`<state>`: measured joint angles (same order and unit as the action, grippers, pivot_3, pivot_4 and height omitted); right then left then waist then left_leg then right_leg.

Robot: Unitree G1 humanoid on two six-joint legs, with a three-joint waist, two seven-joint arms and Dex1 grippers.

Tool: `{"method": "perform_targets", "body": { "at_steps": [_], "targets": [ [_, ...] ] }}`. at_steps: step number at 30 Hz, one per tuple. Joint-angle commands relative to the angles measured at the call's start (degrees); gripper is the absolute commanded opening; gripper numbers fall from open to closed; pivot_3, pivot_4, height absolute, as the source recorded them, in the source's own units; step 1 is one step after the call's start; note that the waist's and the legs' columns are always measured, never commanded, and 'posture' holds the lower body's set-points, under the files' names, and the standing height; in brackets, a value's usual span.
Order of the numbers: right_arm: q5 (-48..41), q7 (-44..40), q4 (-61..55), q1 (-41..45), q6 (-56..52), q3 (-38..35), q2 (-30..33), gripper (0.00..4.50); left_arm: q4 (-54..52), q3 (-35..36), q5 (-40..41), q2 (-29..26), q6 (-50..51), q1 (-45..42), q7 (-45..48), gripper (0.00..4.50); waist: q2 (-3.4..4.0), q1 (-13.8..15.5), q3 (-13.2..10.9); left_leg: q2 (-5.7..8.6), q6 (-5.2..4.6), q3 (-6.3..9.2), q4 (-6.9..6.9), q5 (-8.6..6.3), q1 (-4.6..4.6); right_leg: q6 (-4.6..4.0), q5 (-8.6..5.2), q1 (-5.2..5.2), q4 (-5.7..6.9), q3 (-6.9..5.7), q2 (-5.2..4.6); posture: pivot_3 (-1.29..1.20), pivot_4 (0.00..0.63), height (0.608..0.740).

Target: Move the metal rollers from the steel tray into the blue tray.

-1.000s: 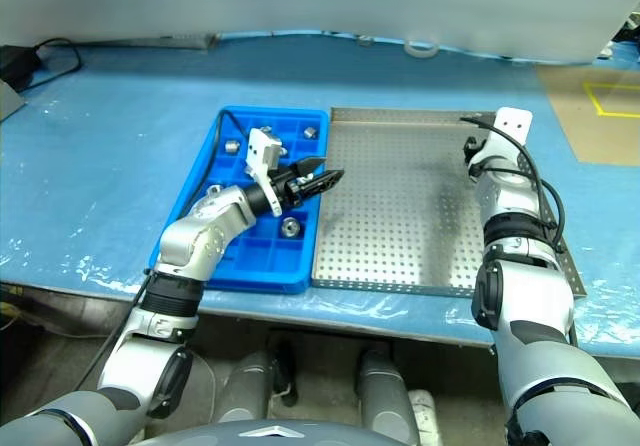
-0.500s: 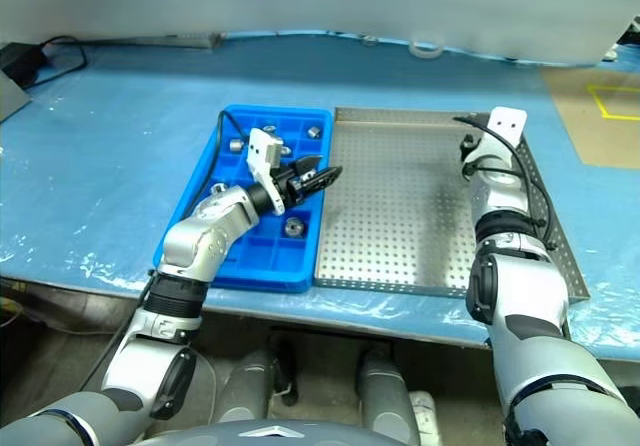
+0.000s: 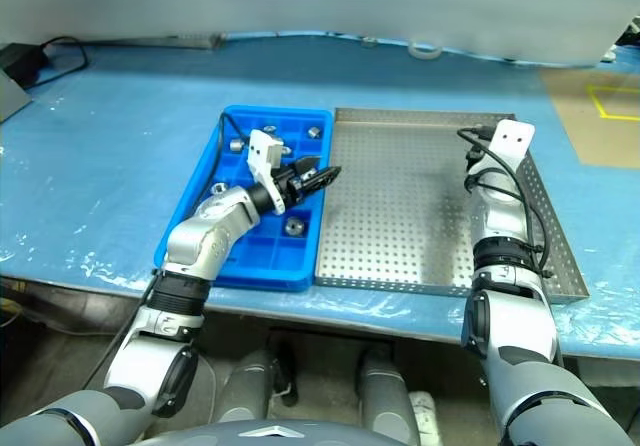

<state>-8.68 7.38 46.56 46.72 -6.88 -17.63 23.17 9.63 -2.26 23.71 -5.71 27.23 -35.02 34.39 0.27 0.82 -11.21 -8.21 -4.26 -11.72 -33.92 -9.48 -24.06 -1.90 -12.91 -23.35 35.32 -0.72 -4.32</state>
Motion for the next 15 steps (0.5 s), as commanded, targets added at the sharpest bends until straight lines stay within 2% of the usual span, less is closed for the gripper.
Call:
{"method": "perform_targets", "body": {
  "at_steps": [1,10,13,15],
  "targets": [
    [1.89,2.94,-1.01,2.44,0.54,0.64,0.28,2.3,0.63,-0.03,-0.44,0.51,-1.66,-1.66,0.48,3.3,0.0,-0.15,0.0,0.0,0.07,0.0,0.0,-0.04,0.0,0.0,0.0,-0.01,0.02,0.0,0.0,-0.19,0.15,0.74],
    [1.03,1.93,7.17,7.49,5.03,-0.4,1.27,2.3,-0.67,0.59,-0.81,0.2,-1.71,-0.61,-0.59,3.3,-0.01,0.25,-0.01,0.0,0.08,-0.01,0.02,-0.06,-0.03,0.0,0.0,-0.04,-0.01,0.02,0.01,-0.14,0.15,0.74],
    [0.8,2.3,10.75,9.94,7.0,-1.11,1.76,2.3,-1.44,1.38,-0.81,-0.41,-1.78,-0.07,-1.17,3.3,-0.04,1.33,-0.03,-0.37,0.54,-1.65,-0.06,-0.26,0.32,0.31,0.2,-0.86,0.2,2.13,0.9,-0.1,0.15,0.74],
    [1.22,2.65,13.0,11.19,7.95,-1.09,1.89,2.3,-1.55,2.05,-0.8,-0.72,-2.04,0.03,-1.66,3.3,-0.08,1.7,-0.03,-0.53,0.64,-2.07,-0.24,-0.51,0.34,0.53,0.34,-1.13,0.19,2.9,1.28,-0.09,0.15,0.74]
  ]
}}
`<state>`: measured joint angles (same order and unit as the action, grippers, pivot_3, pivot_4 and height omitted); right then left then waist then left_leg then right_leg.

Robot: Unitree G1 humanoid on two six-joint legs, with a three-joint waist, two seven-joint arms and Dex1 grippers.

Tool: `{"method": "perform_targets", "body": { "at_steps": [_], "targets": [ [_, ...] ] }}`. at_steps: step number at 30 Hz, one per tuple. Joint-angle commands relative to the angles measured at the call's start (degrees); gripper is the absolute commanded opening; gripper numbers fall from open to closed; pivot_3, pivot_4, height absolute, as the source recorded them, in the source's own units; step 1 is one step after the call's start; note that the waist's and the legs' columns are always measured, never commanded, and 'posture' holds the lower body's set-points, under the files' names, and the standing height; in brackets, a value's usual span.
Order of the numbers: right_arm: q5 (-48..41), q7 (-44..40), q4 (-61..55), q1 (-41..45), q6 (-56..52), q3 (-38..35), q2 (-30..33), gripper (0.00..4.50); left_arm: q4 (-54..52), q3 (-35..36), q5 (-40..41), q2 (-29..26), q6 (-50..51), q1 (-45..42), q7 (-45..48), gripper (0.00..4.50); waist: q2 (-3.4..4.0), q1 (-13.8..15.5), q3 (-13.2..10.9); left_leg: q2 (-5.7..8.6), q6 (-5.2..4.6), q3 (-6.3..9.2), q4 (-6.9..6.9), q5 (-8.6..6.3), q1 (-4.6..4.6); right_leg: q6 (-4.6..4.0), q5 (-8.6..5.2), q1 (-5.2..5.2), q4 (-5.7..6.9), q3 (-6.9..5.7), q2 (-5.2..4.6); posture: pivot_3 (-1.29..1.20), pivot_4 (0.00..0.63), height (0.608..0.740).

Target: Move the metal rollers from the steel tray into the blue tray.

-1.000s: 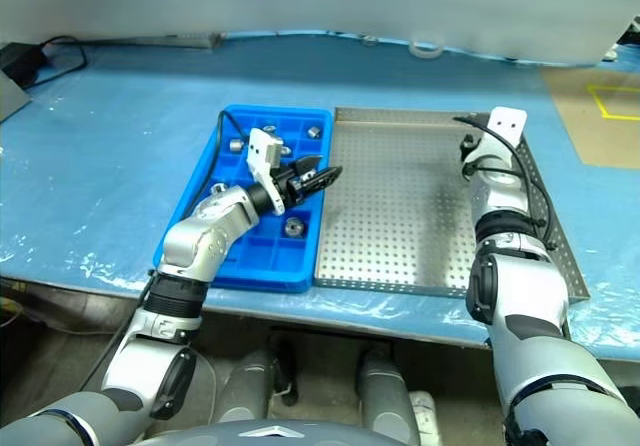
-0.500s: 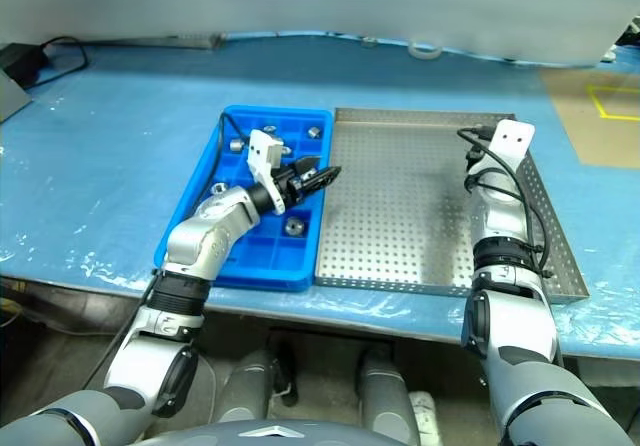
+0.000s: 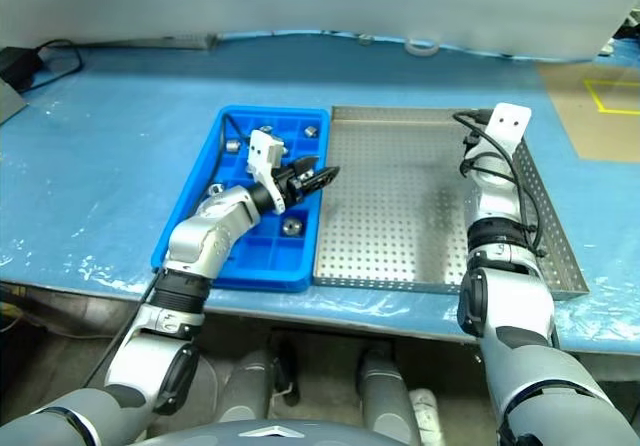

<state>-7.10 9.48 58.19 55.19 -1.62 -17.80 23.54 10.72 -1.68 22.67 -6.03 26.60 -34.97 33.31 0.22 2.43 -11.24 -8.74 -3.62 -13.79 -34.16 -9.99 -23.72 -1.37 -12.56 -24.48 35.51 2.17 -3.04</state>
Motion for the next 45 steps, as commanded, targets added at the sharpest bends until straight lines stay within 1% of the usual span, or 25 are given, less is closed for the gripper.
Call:
{"method": "perform_targets", "body": {
  "at_steps": [1,2,3,6,9,10,12,15,16,18,19,24,25,26,27,29,30,31,33,36,39,41,45],
  "targets": [
    [0.09,0.66,2.19,3.11,3.03,-0.56,1.48,2.3,-2.58,1.7,0.25,-0.49,-1.5,-0.03,-0.8,3.3,-0.05,0.22,0.0,-0.13,0.03,-0.49,-0.01,-0.13,0.05,0.09,0.07,-0.24,0.04,0.46,0.18,-0.08,0.15,0.74],
    [0.36,0.5,3.32,3.7,3.07,-0.16,1.14,2.3,-2.64,2.03,0.28,-0.55,-1.66,-0.06,-1.19,3.3,-0.09,0.32,-0.02,-0.18,0.05,-0.84,-0.03,-0.23,0.06,0.18,0.13,-0.48,0.12,0.91,0.42,-0.06,0.15,0.74],
    [0.54,0.52,4.22,4.18,3.19,0.15,0.84,2.3,-2.84,2.29,0.33,-0.59,-1.74,-0.04,-1.49,3.3,-0.06,0.0,-0.01,-0.25,-0.01,-0.88,-0.08,-0.35,-0.05,0.22,0.17,-0.6,0.15,1.06,0.39,-0.05,0.15,0.74],
    [0.39,0.38,6.04,5.02,4.37,0.3,0.03,2.3,-4.02,2.96,0.42,-0.78,-1.56,0.58,-2.57,3.3,-0.07,-0.18,-0.01,-0.18,-0.43,-0.53,-0.13,-0.34,-0.32,0.35,0.28,-0.69,0.26,0.33,-0.01,-0.01,0.15,0.74],
    [-0.39,0.05,7.57,5.28,5.33,-0.35,-0.76,2.3,-5.29,3.94,0.11,-1.36,-1.56,1.71,-4.21,3.3,-0.07,0.11,-0.01,-0.16,-0.62,-0.28,-0.15,-0.41,-0.53,0.04,0.11,-0.7,0.27,-0.09,-0.18,0.02,0.15,0.74],
    [-0.37,0.01,7.86,5.29,5.78,-0.37,-1.02,2.3,-5.76,4.31,0.19,-1.55,-1.52,2.09,-4.61,3.3,-0.07,0.52,-0.01,-0.18,-0.58,-0.35,-0.16,-0.43,-0.49,0.02,0.09,-0.72,0.26,-0.05,-0.14,0.04,0.15,0.74],
    [-0.32,0.15,8.67,5.57,6.07,-0.43,-1.48,2.3,-6.78,4.7,0.31,-1.86,-1.43,2.73,-5.21,3.3,-0.08,1.71,-0.01,-0.51,0.03,-1.13,-0.29,-0.63,-0.22,0.02,0.09,-0.92,0.19,1.03,0.53,0.06,0.15,0.74],
    [0.12,0.42,10.04,6.7,5.25,-0.03,-1.85,2.3,-8.06,5.05,0.37,-2.04,-1.8,3.31,-5.74,3.3,-0.1,2.99,-0.03,-1.13,0.39,-1.73,-0.84,-1.12,-0.04,0.13,0.17,-1.04,0.29,1.99,1.33,0.08,0.15,0.74],
    [-0.04,0.21,10.38,7.17,5.37,-0.13,-1.91,2.3,-8.25,5.35,0.51,-1.92,-1.79,3.41,-6.17,3.3,-0.1,2.98,-0.03,-1.09,0.37,-1.6,-0.81,-1.12,-0.08,0.13,0.17,-1.04,0.32,1.9,1.19,0.09,0.15,0.74],
    [-0.12,-0.09,10.75,7.98,5.84,-0.13,-2.03,2.3,-8.55,5.7,0.74,-1.88,-1.66,3.61,-6.63,3.3,-0.09,3.0,-0.02,-0.97,0.32,-1.16,-0.85,-1.09,-0.31,0.09,0.19,-1.03,0.44,1.06,0.74,0.09,0.15,0.74],
    [-0.09,-0.14,10.88,8.29,5.95,-0.09,-2.1,2.3,-8.71,5.76,0.79,-1.89,-1.57,3.72,-6.75,3.3,-0.09,3.02,-0.02,-0.96,0.29,-1.01,-0.89,-1.08,-0.43,0.06,0.17,-1.03,0.51,0.87,0.67,0.09,0.15,0.74],
    [0.44,0.3,11.11,8.62,6.23,0.35,-2.33,2.3,-8.93,5.93,0.85,-1.99,-1.5,4.02,-7.12,3.3,-0.08,3.08,-0.02,-0.92,-0.02,-0.69,-0.95,-0.92,-0.66,-0.29,-0.04,-1.04,0.78,0.26,0.39,0.09,0.15,0.74],
    [0.41,0.35,11.03,8.46,6.37,0.36,-2.37,2.3,-8.87,5.95,0.86,-2.02,-1.48,4.01,-7.17,3.3,-0.08,3.46,-0.02,-0.94,0.19,-0.76,-1.0,-0.96,-0.64,-0.3,-0.06,-1.08,0.79,0.29,0.41,0.09,0.15,0.74],
    [0.36,0.36,10.95,8.27,6.5,0.36,-2.39,2.3,-8.76,5.96,0.87,-2.04,-1.47,3.95,-7.18,3.3,-0.11,3.79,-0.03,-1.08,0.21,-1.18,-1.05,-0.99,-0.48,-0.3,-0.06,-1.2,0.85,0.78,0.76,0.08,0.15,0.74],
    [0.39,0.67,10.88,7.98,6.47,0.4,-2.39,2.3,-8.68,5.93,0.82,-2.08,-1.44,3.89,-7.12,3.3,-0.11,3.95,-0.03,-1.05,0.46,-1.37,-1.06,-1.1,-0.34,-0.28,-0.06,-1.34,0.85,1.35,1.0,0.08,0.15,0.74],
    [0.68,1.26,10.89,7.43,5.65,0.73,-2.37,2.3,-8.52,5.89,0.75,-2.16,-1.35,3.77,-6.97,3.3,-0.13,4.49,-0.04,-1.12,0.59,-2.12,-1.08,-1.17,-0.23,0.08,0.13,-1.75,0.85,2.61,1.81,0.08,0.15,0.74],
    [0.63,1.48,10.84,7.15,5.35,0.74,-2.47,2.3,-8.49,5.88,0.73,-2.2,-1.29,3.73,-6.92,3.3,-0.18,4.37,-0.07,-1.12,0.64,-2.3,-1.09,-1.21,-0.18,0.37,0.32,-1.89,0.87,2.95,1.95,0.08,0.15,0.74],
    [0.56,1.61,10.79,6.97,5.29,0.72,-2.55,2.3,-8.3,5.88,0.7,-2.23,-1.29,3.57,-6.88,3.3,-0.18,3.96,-0.06,-1.05,0.6,-2.0,-1.05,-1.24,-0.25,0.38,0.36,-1.91,0.96,2.92,1.71,0.07,0.15,0.74],
    [0.51,1.94,10.5,6.51,5.55,0.73,-2.72,2.3,-8.13,5.77,0.59,-2.25,-1.25,3.43,-6.85,3.3,-0.19,3.3,-0.06,-0.93,0.54,-1.19,-1.11,-1.2,-0.52,0.35,0.35,-1.85,1.11,2.31,1.43,0.07,0.15,0.74],
    [0.3,2.07,10.04,6.03,5.86,0.7,-3.18,2.3,-7.87,5.49,0.33,-2.26,-1.08,3.36,-6.91,3.3,-0.19,2.84,-0.06,-0.86,0.4,-0.85,-1.11,-1.14,-0.7,0.07,0.21,-1.83,1.22,1.54,1.01,0.06,0.15,0.74],
    [-0.06,1.78,9.37,5.61,6.58,0.53,-3.74,2.3,-7.78,5.46,0.33,-2.34,-0.98,3.4,-6.85,3.3,-0.19,2.85,-0.06,-0.84,0.27,-0.56,-1.11,-1.07,-0.91,-0.21,0.05,-1.79,1.23,1.02,0.85,0.05,0.15,0.74],
    [-0.22,1.34,8.67,5.37,7.36,0.44,-4.11,2.3,-7.53,5.5,0.51,-2.41,-0.61,3.26,-6.69,3.3,-0.18,2.88,-0.06,-0.82,0.02,-0.4,-1.11,-0.91,-1.06,-0.25,0.03,-1.81,1.23,0.8,0.77,0.05,0.15,0.74],
    [-0.03,1.34,7.75,4.44,7.59,0.51,-4.58,2.3,-7.23,4.83,0.31,-2.53,-0.45,2.89,-5.95,3.3,-0.18,2.89,-0.06,-0.73,-0.17,-0.02,-1.19,-0.77,-1.35,-0.27,0.03,-1.82,1.23,0.37,0.6,0.05,0.15,0.74]
  ]
}}
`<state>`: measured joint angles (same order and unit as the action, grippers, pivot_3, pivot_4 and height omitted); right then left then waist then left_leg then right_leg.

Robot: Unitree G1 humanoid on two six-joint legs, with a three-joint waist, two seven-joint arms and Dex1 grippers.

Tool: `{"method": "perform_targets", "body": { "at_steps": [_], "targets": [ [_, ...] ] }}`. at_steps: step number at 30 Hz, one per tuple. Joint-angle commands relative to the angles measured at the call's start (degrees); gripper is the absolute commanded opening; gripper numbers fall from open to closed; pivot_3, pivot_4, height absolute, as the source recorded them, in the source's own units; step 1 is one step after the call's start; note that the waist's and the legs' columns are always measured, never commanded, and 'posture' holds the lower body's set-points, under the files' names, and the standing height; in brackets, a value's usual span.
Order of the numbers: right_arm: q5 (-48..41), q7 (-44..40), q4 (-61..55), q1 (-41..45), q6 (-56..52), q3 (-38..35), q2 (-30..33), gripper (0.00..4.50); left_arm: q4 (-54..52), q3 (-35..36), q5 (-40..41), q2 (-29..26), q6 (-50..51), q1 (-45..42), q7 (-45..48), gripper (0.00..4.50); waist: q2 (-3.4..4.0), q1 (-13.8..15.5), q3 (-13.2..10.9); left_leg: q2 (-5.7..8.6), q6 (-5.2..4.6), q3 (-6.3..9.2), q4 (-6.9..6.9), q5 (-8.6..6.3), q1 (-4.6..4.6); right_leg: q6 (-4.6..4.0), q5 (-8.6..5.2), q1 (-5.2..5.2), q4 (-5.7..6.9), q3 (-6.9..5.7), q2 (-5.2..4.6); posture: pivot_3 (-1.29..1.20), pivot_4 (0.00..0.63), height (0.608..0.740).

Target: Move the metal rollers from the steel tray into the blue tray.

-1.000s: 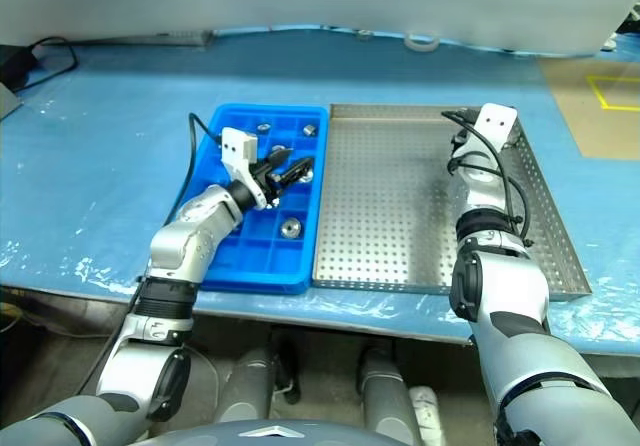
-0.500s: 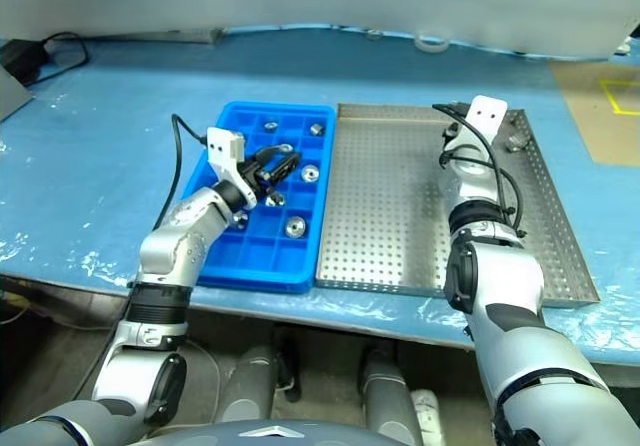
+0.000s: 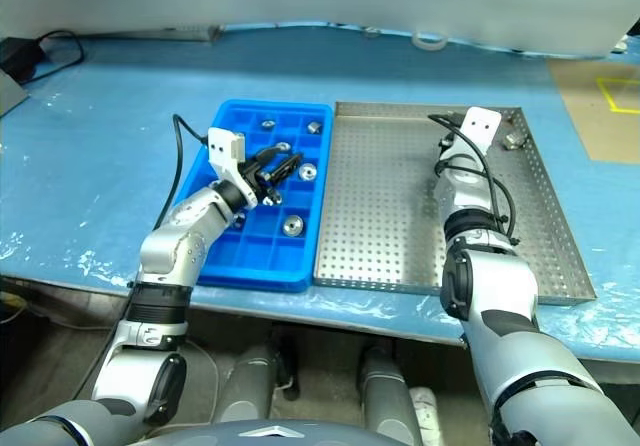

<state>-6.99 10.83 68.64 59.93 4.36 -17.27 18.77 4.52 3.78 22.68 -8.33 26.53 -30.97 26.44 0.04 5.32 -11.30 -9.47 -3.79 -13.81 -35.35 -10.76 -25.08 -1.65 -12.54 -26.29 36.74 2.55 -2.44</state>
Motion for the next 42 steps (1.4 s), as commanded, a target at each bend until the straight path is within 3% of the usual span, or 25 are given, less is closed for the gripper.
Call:
{"method": "perform_targets", "body": {
  "at_steps": [1,5,9,12,23,32,42],
  "targets": [
    [-0.02,0.37,-2.73,-0.67,1.39,0.0,0.14,2.3,-1.08,-0.82,0.16,-0.21,-0.41,-1.23,0.98,3.3,0.0,0.06,0.0,0.03,-0.02,0.09,0.0,0.03,-0.03,-0.01,0.0,0.02,0.0,-0.07,-0.03,0.06,0.15,0.74],
    [-0.09,1.09,-2.55,-1.24,0.32,-0.15,0.08,2.3,-1.65,-0.78,0.18,0.11,-0.4,-1.08,0.36,3.3,0.01,0.7,0.01,0.14,0.3,0.34,-0.01,0.09,0.02,-0.06,-0.04,0.15,-0.02,-0.29,-0.14,0.08,0.15,0.74],
    [0.17,0.98,-2.58,-0.46,0.4,0.33,-0.85,2.3,-3.28,-0.44,0.38,0.13,-0.05,0.62,-0.45,3.3,-0.2,1.43,-0.11,-0.16,1.07,-1.38,-0.21,-0.38,0.98,0.43,0.37,-0.1,-0.21,2.66,1.6,0.12,0.15,0.74],
    [0.45,1.18,-2.5,-0.32,0.37,0.77,-1.69,2.3,-4.2,-0.18,0.38,0.0,0.1,1.17,-1.14,3.3,-0.27,0.17,-0.1,0.02,0.93,-0.43,-0.12,-0.4,0.81,0.36,0.42,-0.01,-0.16,1.86,0.92,0.15,0.15,0.74],
    [1.15,1.29,-1.31,0.74,-0.31,2.41,-2.57,2.3,-9.35,1.47,1.12,0.09,1.51,4.35,-5.24,3.3,-0.25,0.95,-0.1,-0.02,0.65,0.93,-0.11,-0.07,-0.09,-0.42,0.02,0.01,0.04,-0.19,0.37,0.2,0.15,0.74],
    [1.13,1.24,-1.58,2.94,0.08,3.04,-3.18,2.3,-6.81,2.1,1.25,0.73,0.65,1.73,-6.94,3.3,-0.24,0.9,-0.1,0.11,0.54,1.16,-0.1,0.15,-0.16,-0.43,0.01,0.23,0.03,-0.75,0.0,0.14,0.15,0.74],
    [0.57,4.14,-7.4,-2.64,-0.19,2.38,-1.16,2.3,-0.99,-0.08,1.23,1.03,0.67,-3.17,-2.62,3.3,-0.25,0.17,-0.1,0.14,0.72,1.21,-0.08,0.42,-0.17,-0.42,0.01,0.29,0.04,-0.83,-0.03,-0.01,0.15,0.74]
  ]
}}
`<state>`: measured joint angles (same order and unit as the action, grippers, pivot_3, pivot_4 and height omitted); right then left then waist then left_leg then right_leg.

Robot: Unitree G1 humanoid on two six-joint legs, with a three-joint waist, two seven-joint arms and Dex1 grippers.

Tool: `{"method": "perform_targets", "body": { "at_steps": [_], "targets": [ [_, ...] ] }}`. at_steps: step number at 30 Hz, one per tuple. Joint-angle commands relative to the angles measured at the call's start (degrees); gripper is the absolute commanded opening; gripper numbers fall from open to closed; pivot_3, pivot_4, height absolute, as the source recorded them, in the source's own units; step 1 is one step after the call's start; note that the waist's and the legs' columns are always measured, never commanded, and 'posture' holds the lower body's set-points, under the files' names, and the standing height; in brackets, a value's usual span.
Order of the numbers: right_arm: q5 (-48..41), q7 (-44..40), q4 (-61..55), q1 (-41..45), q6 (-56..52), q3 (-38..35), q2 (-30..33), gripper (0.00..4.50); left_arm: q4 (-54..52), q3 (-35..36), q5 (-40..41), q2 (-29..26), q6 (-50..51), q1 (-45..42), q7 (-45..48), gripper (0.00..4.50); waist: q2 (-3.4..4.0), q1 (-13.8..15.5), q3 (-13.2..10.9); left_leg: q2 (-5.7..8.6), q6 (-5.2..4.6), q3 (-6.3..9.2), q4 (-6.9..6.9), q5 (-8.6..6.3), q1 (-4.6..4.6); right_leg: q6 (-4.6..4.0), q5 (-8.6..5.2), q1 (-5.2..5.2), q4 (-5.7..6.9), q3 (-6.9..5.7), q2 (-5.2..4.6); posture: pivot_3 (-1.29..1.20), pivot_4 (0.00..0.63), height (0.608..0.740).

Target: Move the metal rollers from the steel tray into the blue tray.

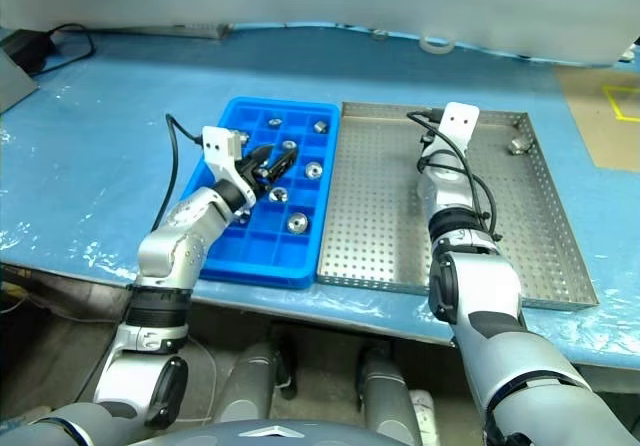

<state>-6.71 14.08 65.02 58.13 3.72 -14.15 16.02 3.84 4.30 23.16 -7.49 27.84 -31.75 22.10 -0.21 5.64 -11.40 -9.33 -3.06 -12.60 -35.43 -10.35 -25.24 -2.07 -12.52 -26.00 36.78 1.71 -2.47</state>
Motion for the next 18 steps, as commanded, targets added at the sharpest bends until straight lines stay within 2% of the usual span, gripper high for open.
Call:
{"method": "perform_targets", "body": {
  "at_steps": [1,12,18],
  "targets": [
    [0.16,0.9,-4.75,-1.63,0.29,-0.85,1.78,2.3,0.1,-0.73,0.88,0.27,-0.51,-3.04,2.17,3.3,0.0,-0.34,0.0,0.01,0.0,0.0,0.0,0.01,0.0,0.01,0.0,0.0,0.0,0.01,-0.01,-0.03,0.15,0.74],
    [-0.24,3.04,-13.76,-7.92,-4.5,-2.6,3.53,2.3,11.88,-1.55,-2.46,1.87,-5.32,-10.76,3.33,3.3,-0.01,-2.21,0.0,0.08,-0.05,0.01,0.02,0.13,0.02,0.02,0.01,0.02,0.01,0.04,-0.02,-0.08,0.15,0.74],
    [-0.2,2.27,-16.48,-8.31,-6.31,-2.24,2.91,2.3,12.55,-0.56,-1.12,4.28,-7.81,-13.56,4.24,3.3,-0.02,-3.06,0.0,0.09,-0.1,0.04,0.03,0.16,0.03,0.02,0.02,0.05,0.01,0.01,-0.02,-0.07,0.15,0.74]
  ]
}}
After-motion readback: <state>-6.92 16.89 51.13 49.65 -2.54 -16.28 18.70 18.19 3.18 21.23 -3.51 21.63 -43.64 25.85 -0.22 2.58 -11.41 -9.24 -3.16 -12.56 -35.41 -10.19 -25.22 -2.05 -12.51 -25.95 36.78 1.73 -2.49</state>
